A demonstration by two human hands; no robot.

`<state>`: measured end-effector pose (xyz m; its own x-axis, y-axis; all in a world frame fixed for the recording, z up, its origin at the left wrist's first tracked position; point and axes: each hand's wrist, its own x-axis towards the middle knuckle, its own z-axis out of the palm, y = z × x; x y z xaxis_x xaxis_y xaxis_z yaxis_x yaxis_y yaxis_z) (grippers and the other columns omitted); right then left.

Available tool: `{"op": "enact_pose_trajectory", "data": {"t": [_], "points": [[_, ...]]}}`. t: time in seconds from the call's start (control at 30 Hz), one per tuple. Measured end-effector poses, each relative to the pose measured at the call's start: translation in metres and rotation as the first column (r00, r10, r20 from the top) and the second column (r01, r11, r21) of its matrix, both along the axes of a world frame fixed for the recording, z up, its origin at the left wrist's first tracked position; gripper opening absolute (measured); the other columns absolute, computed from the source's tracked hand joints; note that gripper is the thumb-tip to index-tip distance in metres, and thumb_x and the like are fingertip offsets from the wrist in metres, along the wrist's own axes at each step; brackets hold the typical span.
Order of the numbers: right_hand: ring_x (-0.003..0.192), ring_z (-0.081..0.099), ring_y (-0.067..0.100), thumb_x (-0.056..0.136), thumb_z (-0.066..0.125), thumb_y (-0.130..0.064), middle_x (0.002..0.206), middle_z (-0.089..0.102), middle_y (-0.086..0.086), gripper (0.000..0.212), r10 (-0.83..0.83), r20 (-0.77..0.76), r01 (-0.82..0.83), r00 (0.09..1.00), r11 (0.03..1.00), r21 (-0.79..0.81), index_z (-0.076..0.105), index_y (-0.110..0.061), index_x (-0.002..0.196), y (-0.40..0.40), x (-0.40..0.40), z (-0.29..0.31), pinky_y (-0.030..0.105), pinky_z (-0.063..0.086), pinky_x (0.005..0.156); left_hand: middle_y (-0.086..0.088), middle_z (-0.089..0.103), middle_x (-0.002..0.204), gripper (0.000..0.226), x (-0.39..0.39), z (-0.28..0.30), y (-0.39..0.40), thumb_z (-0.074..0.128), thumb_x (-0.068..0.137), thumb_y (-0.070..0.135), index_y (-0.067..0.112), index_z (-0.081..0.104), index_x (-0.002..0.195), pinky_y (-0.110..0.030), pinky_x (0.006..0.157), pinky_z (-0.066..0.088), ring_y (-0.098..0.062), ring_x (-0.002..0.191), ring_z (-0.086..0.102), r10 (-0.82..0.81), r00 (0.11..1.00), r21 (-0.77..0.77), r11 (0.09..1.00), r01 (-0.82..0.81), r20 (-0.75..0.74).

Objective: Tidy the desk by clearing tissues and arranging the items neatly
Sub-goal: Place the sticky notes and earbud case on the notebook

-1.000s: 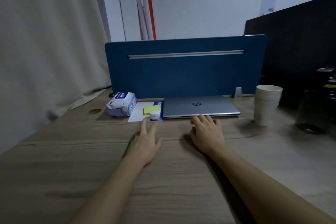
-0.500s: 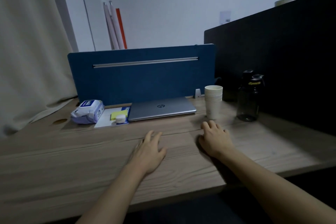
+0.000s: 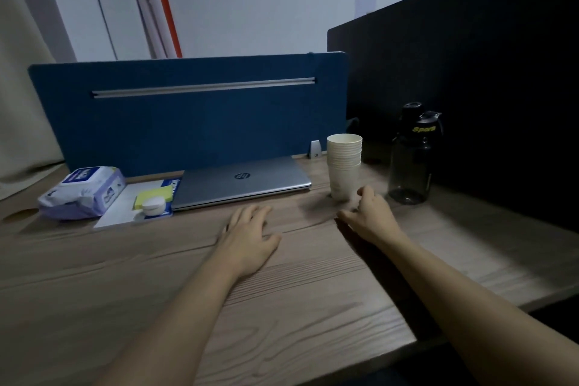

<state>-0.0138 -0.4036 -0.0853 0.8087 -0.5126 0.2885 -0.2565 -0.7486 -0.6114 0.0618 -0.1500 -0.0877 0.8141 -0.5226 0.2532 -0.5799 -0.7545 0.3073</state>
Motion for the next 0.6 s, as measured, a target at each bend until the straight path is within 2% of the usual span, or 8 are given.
{"op": "enact_pose_trajectory", "data": {"t": [0.1,0.17,0.3,0.43,0.5,0.6], "points": [[0.092,0.061,0.023,0.079,0.075,-0.036,0.11,0.061,0.01,0.063,-0.014,0.056,0.007,0.998,0.994,0.111,0.043,-0.008,0.125,-0.007,0.014,0.003,0.037,0.052,0.078,0.006,0.021,0.16,0.066,0.018,0.0,-0.011,0.045,0.089,0.056,0.037,0.026,0.15,-0.046,0.119,0.016,-0.019,0.149,0.01,-0.023,1.0,0.001,1.0,0.023,-0.008],[0.09,0.058,0.018,0.075,0.079,-0.039,0.105,0.06,0.003,0.067,-0.003,0.089,-0.012,0.996,0.986,0.166,0.045,-0.009,0.125,-0.012,0.025,0.004,0.031,0.047,0.074,0.006,0.022,0.16,0.066,0.033,-0.001,-0.02,0.046,0.09,0.054,0.037,0.025,0.15,-0.045,0.119,0.015,-0.019,0.149,0.009,-0.047,0.999,-0.009,0.999,0.047,0.007],[0.085,0.056,0.011,0.075,0.08,-0.032,0.109,0.066,0.004,0.051,-0.05,0.151,0.017,0.987,0.978,0.21,0.053,-0.014,0.114,-0.022,0.052,0.003,0.025,0.043,0.068,0.003,0.022,0.16,0.065,0.063,-0.003,-0.035,0.047,0.091,0.049,0.035,0.025,0.15,-0.041,0.12,0.008,-0.021,0.149,0.009,-0.046,0.998,-0.004,0.999,0.047,0.045],[0.093,0.057,0.016,0.075,0.08,-0.033,0.111,0.066,0.004,0.051,-0.048,0.142,0.017,0.989,0.977,0.212,0.056,-0.015,0.115,-0.028,0.084,0.003,0.029,0.041,0.073,0.003,0.027,0.158,0.063,0.093,-0.003,-0.048,0.045,0.091,0.047,0.034,0.025,0.15,-0.044,0.12,0.0,-0.019,0.148,0.015,-0.029,0.996,0.015,0.999,0.028,0.08],[0.091,0.058,0.017,0.074,0.08,-0.036,0.109,0.067,0.005,0.051,-0.047,0.131,0.02,0.99,0.98,0.2,0.058,-0.014,0.114,-0.029,0.1,0.003,0.028,0.04,0.071,0.007,0.032,0.155,0.062,0.105,-0.003,-0.053,0.042,0.092,0.05,0.034,0.027,0.15,-0.046,0.12,0.001,-0.015,0.145,0.022,-0.023,0.995,0.037,0.999,0.019,0.098],[0.096,0.061,0.021,0.072,0.082,-0.036,0.109,0.068,0.006,0.052,-0.037,0.131,0.013,0.991,0.984,0.179,0.06,-0.012,0.113,-0.033,0.126,0.004,0.03,0.044,0.074,0.012,0.037,0.152,0.057,0.121,-0.002,-0.06,0.035,0.092,0.057,0.037,0.033,0.146,-0.045,0.117,0.014,-0.011,0.141,0.029,-0.018,0.988,0.057,0.998,0.01,0.154]]}}
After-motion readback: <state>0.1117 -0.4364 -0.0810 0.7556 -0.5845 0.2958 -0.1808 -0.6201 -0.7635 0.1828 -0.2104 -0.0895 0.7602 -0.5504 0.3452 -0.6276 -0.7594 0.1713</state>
